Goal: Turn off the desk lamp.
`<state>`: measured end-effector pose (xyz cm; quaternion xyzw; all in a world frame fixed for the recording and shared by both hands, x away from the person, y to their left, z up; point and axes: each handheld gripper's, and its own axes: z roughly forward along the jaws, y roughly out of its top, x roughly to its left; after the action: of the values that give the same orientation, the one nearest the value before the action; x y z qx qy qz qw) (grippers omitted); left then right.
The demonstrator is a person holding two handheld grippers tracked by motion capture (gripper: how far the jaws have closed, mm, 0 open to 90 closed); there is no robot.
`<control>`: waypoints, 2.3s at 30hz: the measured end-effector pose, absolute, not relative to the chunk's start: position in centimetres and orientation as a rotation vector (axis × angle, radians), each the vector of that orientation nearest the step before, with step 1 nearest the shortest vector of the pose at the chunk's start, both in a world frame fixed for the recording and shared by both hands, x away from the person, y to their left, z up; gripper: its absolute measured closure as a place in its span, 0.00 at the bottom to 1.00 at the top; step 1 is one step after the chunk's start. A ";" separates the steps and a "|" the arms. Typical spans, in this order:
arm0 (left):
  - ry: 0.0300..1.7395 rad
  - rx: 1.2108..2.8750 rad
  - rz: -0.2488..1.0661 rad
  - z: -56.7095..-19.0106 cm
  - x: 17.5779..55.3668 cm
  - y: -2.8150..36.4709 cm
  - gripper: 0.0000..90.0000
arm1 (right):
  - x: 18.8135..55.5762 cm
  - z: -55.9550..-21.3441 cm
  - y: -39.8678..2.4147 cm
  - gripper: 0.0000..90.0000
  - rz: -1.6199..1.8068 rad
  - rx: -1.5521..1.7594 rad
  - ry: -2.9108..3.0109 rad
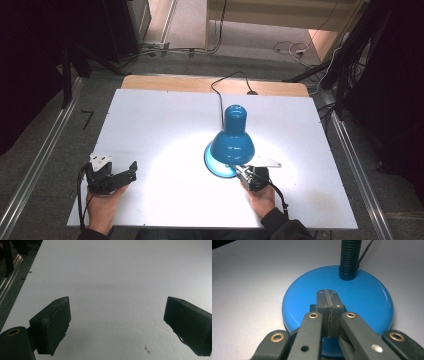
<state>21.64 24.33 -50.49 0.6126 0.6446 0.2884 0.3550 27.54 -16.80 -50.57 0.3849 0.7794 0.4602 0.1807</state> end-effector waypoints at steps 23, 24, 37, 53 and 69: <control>1.665 1.585 0.750 -50.5 21.6 24.1 0.09 | 27.5 -50.9 -15.8 0.98 1.251 1.067 2.210; 1.664 1.586 0.749 -50.5 21.6 24.1 0.09 | 27.5 -50.9 -15.7 0.98 1.249 1.064 2.208; 1.664 1.591 0.746 -50.5 21.6 24.1 0.09 | 27.8 -50.8 -15.8 0.98 1.254 1.071 2.216; 1.662 1.591 0.744 -50.4 21.7 24.1 0.09 | 28.1 -50.9 -15.8 0.98 1.257 1.103 2.226; 1.665 1.587 0.738 -50.5 21.7 24.3 0.09 | 28.3 -50.8 -16.9 0.65 1.328 1.173 2.191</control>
<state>21.69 24.26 -50.49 0.6140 0.6445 0.2857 0.3550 28.34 -16.95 -50.82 0.4109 0.7675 0.4650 0.1611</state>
